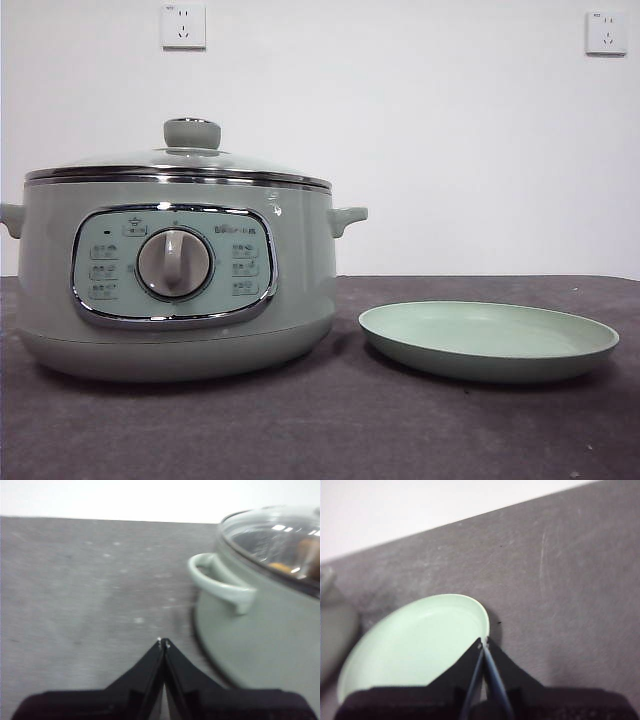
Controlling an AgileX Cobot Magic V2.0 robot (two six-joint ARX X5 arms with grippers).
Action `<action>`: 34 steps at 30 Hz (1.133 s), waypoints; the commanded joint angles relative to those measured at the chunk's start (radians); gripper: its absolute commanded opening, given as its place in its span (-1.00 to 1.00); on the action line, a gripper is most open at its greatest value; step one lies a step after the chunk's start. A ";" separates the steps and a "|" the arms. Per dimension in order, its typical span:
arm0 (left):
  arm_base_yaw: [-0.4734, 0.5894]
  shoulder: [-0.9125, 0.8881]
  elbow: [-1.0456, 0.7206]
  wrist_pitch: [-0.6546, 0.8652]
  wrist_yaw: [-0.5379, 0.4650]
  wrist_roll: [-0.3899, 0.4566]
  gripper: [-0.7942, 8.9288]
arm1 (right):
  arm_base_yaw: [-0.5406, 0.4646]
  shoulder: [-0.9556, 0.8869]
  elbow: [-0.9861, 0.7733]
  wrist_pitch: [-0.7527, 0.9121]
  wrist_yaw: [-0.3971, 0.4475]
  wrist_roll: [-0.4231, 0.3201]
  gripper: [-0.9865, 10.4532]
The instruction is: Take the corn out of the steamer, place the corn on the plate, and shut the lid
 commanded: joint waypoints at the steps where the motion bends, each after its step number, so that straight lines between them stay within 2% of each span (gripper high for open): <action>1: 0.003 -0.003 -0.017 0.013 0.103 -0.215 -0.84 | -0.001 0.000 -0.012 0.025 -0.001 0.277 -0.82; 3: 0.003 -0.003 -0.017 0.018 0.165 -0.270 -0.84 | -0.002 0.000 -0.012 0.030 -0.001 0.367 -0.82; 4: 0.003 -0.003 -0.017 0.022 0.182 -0.275 -0.84 | -0.001 0.000 -0.012 0.030 0.000 0.384 -0.82; 12: 0.003 -0.002 0.029 0.035 0.237 -0.293 -0.85 | -0.002 0.013 0.032 0.015 -0.024 0.373 -0.85; 20: 0.003 0.131 0.256 -0.042 0.252 -0.277 -0.85 | -0.002 0.204 0.247 -0.043 -0.081 0.210 -0.85; 26: 0.003 0.342 0.462 -0.080 0.330 -0.184 -0.85 | -0.002 0.415 0.467 -0.113 -0.142 0.082 -0.85; 32: 0.003 0.569 0.669 -0.148 0.455 -0.097 -0.85 | -0.002 0.618 0.695 -0.240 -0.260 -0.043 -0.83; 34: 0.002 0.644 0.735 -0.192 0.486 -0.070 -0.85 | -0.002 0.684 0.769 -0.303 -0.330 -0.093 -0.83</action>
